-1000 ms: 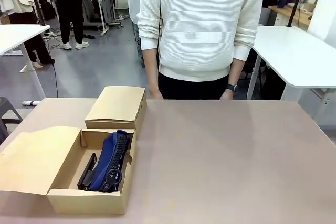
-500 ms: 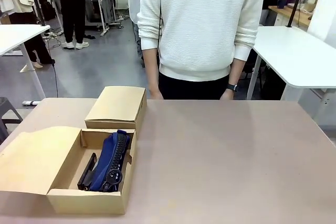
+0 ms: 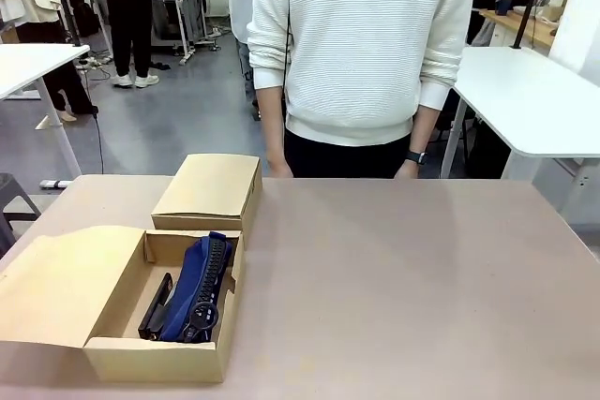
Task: Place items inside the box.
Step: Close the lid of the Mailer Box closest to the robot.
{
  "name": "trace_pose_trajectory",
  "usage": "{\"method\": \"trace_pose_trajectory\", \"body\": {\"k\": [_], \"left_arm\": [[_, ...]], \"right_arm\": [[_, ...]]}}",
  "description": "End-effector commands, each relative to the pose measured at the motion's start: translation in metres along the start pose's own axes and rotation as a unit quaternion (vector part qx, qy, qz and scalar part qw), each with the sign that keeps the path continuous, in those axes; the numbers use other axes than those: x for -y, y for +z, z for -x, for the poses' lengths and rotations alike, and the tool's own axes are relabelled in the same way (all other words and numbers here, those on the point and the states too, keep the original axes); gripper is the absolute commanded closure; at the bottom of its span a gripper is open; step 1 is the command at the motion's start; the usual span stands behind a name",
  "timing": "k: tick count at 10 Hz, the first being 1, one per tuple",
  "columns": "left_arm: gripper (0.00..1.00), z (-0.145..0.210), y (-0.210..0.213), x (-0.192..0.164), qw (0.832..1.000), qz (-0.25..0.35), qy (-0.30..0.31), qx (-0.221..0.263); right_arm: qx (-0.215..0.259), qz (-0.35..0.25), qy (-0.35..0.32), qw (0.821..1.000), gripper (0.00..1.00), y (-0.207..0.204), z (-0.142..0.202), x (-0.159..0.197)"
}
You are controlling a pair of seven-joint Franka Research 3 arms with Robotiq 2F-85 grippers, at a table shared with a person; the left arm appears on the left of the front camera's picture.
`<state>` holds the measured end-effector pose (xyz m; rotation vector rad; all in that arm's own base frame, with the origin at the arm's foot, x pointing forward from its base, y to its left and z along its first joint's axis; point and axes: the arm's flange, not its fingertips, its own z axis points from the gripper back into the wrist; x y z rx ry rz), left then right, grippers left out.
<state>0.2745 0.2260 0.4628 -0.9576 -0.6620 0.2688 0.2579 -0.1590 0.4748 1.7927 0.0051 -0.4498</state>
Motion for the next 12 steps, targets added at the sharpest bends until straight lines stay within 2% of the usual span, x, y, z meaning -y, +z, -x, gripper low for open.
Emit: {"method": "trace_pose_trajectory", "body": {"k": [1,2,3,4,5,6,7,8,9,10,11,12], "left_arm": [[0.00,0.013,-0.015,0.024,0.980,0.086,-0.178,0.007],[0.00,0.035,-0.040,0.035,0.960,0.111,-0.256,-0.023],[0.00,0.060,-0.066,0.041,0.929,0.095,-0.357,-0.030],[0.00,0.080,-0.084,0.051,0.904,0.118,-0.408,-0.053],[0.00,0.090,-0.096,0.056,0.858,0.115,-0.500,0.023],[0.00,0.094,-0.100,0.056,0.796,0.123,-0.583,0.107],[0.00,0.097,-0.098,0.052,0.764,0.146,-0.613,0.141],[0.00,0.098,-0.093,0.038,0.728,0.136,-0.659,0.128],[0.00,0.100,-0.090,0.020,0.706,0.127,-0.687,0.119],[0.00,0.099,-0.090,0.004,0.695,0.013,-0.712,0.097],[0.00,0.001,-0.069,0.061,0.764,0.116,-0.630,0.073],[0.00,0.001,-0.069,0.061,0.764,0.116,-0.630,0.073]], "right_arm": [[0.001,-0.011,-0.004,1.000,0.00,-0.001,0.000,-0.007],[0.001,-0.011,-0.004,1.000,0.00,-0.001,0.000,-0.007],[0.001,-0.011,-0.004,1.000,0.00,-0.001,0.000,-0.007],[0.001,-0.011,-0.004,1.000,0.00,-0.001,0.000,-0.007],[0.001,-0.011,-0.004,1.000,0.00,-0.001,0.000,-0.007],[0.001,-0.011,-0.004,1.000,0.00,-0.001,0.000,-0.007],[0.001,-0.011,-0.004,1.000,0.00,-0.001,0.000,-0.007],[0.001,-0.011,-0.004,1.000,0.00,-0.001,0.000,-0.007],[0.001,-0.011,-0.004,1.000,0.00,-0.001,0.000,-0.007],[0.001,-0.011,-0.004,1.000,0.00,-0.001,0.000,-0.007],[0.001,-0.011,-0.004,1.000,0.00,-0.001,0.000,-0.007],[0.001,-0.011,-0.004,1.000,0.00,-0.001,0.000,-0.007]]}}
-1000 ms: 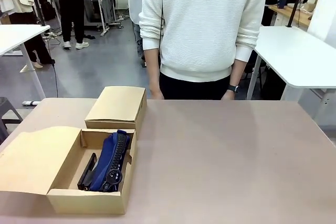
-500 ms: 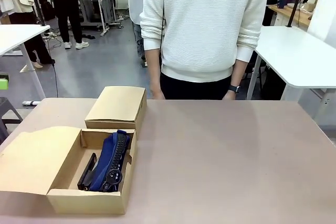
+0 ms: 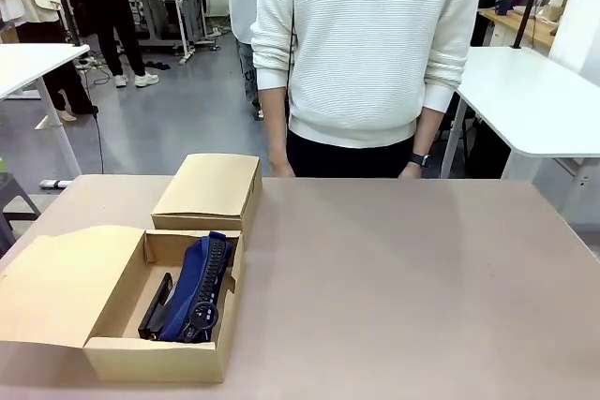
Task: Place items inside the box.
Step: Close the lid of the Mailer Box closest to the robot.
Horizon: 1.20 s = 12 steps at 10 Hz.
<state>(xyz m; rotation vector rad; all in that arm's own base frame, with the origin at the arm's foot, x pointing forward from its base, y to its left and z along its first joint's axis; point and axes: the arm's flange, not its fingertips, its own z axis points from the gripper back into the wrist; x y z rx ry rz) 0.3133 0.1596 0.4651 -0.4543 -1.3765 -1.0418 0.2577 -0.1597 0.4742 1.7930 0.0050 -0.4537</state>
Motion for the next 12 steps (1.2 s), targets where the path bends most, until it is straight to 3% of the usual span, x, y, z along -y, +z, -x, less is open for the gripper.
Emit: {"method": "trace_pose_trajectory", "body": {"k": [1,2,3,4,5,7,12], "left_arm": [[0.00,-0.023,-0.007,0.002,0.999,0.006,0.044,0.014],[0.00,0.000,0.000,0.000,1.000,0.000,0.000,0.000],[0.00,0.026,-0.008,-0.005,1.000,-0.002,0.004,-0.025],[0.00,0.056,-0.005,-0.018,0.997,0.066,-0.018,-0.038],[0.00,0.080,-0.001,-0.029,0.992,0.091,-0.065,-0.054],[0.00,0.117,0.009,-0.035,0.985,0.094,-0.079,-0.120],[0.00,0.161,0.020,-0.031,0.972,0.131,-0.064,-0.183]], "right_arm": [[-0.001,-0.011,-0.003,1.000,0.00,-0.002,0.000,-0.007],[-0.001,-0.011,-0.003,1.000,0.00,-0.002,0.000,-0.007],[-0.001,-0.011,-0.003,1.000,0.00,-0.002,0.000,-0.007],[-0.001,-0.011,-0.003,1.000,0.00,-0.002,0.000,-0.007],[-0.001,-0.011,-0.003,1.000,0.00,-0.002,0.000,-0.007],[-0.001,-0.011,-0.003,1.000,0.00,-0.002,0.000,-0.007],[-0.001,-0.011,-0.003,1.000,0.00,-0.002,0.000,-0.007]]}}
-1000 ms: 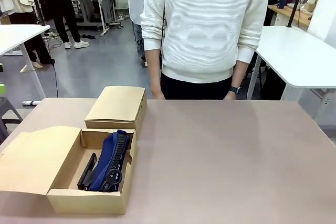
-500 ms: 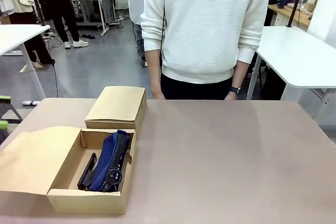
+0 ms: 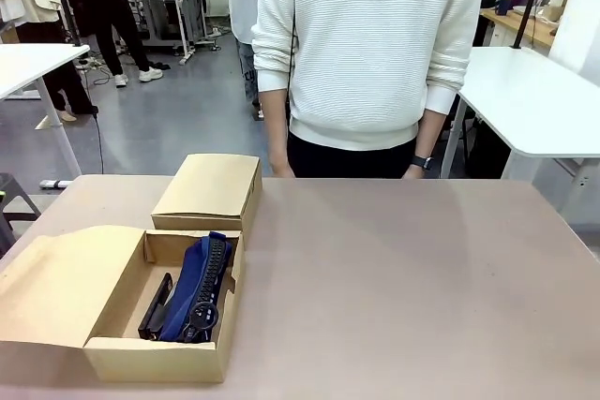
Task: Place items inside the box.
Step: Close the lid of the Mailer Box closest to the robot.
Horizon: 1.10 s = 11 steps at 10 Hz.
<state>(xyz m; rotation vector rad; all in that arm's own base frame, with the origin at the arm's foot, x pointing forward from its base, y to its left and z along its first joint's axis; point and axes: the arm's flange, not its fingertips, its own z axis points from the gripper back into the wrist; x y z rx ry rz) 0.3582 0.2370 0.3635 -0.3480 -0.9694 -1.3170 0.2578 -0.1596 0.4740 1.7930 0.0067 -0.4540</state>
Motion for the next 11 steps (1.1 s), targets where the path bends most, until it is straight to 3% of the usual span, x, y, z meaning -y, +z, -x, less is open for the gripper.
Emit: {"method": "trace_pose_trajectory", "body": {"k": [1,3,9,11], "left_arm": [[0.00,0.038,-0.018,0.020,1.000,0.021,-0.006,-0.016],[0.00,0.051,-0.032,0.034,0.998,0.054,0.007,-0.035],[0.00,0.053,-0.084,0.080,0.986,0.160,0.046,-0.010],[0.00,0.045,-0.088,0.084,0.980,0.181,0.070,0.035]], "right_arm": [[0.000,-0.011,-0.002,1.000,0.00,-0.002,0.001,-0.008],[0.000,-0.011,-0.002,1.000,0.00,-0.002,0.001,-0.008],[0.000,-0.011,-0.002,1.000,0.00,-0.002,0.001,-0.008],[0.000,-0.011,-0.002,1.000,0.00,-0.002,0.001,-0.008]]}}
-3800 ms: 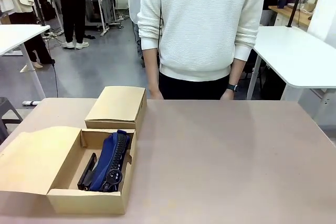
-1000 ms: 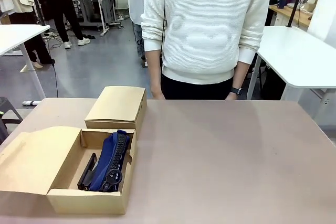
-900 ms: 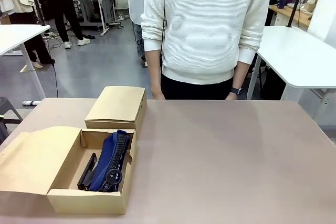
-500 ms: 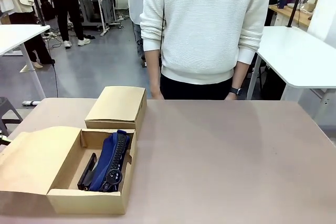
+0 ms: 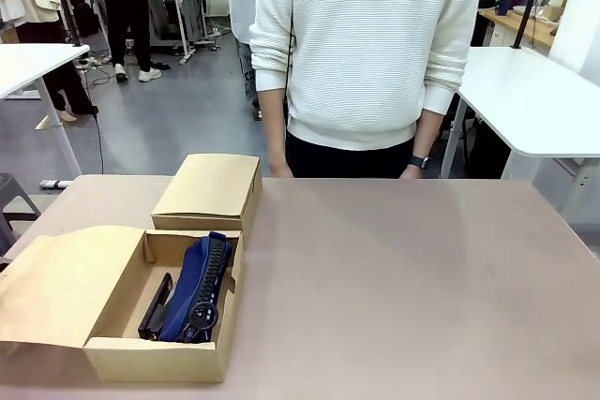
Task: Place items inside the box.
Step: Close the lid of the Mailer Box closest to the robot.
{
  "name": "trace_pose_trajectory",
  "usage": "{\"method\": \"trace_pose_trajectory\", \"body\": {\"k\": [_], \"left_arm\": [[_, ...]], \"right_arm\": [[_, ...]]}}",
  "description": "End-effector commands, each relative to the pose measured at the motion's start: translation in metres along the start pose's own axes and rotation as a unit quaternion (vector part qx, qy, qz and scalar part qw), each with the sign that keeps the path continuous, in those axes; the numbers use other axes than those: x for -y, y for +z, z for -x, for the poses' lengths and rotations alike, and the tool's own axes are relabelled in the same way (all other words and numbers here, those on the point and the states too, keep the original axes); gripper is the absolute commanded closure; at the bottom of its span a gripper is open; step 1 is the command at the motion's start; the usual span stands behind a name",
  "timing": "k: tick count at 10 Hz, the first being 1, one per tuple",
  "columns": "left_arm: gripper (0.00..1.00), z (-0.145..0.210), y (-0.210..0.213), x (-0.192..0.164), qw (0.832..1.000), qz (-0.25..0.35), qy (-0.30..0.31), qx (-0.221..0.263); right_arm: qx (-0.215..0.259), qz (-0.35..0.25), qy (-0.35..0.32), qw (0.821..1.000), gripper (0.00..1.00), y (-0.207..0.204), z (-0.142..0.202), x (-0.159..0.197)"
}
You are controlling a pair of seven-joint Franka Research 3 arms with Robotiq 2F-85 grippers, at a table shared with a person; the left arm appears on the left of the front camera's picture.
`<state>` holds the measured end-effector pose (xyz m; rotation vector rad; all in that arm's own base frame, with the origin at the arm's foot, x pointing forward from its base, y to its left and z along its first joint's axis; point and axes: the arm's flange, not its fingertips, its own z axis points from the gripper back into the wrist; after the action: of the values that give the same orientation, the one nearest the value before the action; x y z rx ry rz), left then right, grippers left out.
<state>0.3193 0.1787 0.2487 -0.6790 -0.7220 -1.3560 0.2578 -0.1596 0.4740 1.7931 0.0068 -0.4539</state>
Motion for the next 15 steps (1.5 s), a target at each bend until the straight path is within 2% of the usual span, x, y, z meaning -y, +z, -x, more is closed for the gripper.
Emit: {"method": "trace_pose_trajectory", "body": {"k": [1,5,9,12,15], "left_arm": [[0.00,-0.008,0.003,0.003,0.998,0.016,0.006,0.057],[0.00,-0.027,0.001,0.007,0.986,0.030,0.028,0.162],[0.00,-0.061,0.001,0.020,0.975,0.017,0.003,0.223],[0.00,-0.109,-0.009,0.036,0.963,0.021,-0.024,0.267],[0.00,-0.160,-0.040,0.061,0.941,0.070,-0.041,0.329]], "right_arm": [[0.000,-0.011,-0.002,1.000,0.00,-0.002,0.001,-0.008],[0.000,-0.011,-0.002,1.000,0.00,-0.002,0.001,-0.008],[0.000,-0.011,-0.002,1.000,0.00,-0.002,0.001,-0.008],[0.000,-0.011,-0.002,1.000,0.00,-0.002,0.001,-0.008],[0.000,-0.011,-0.002,1.000,0.00,-0.002,0.001,-0.008]]}}
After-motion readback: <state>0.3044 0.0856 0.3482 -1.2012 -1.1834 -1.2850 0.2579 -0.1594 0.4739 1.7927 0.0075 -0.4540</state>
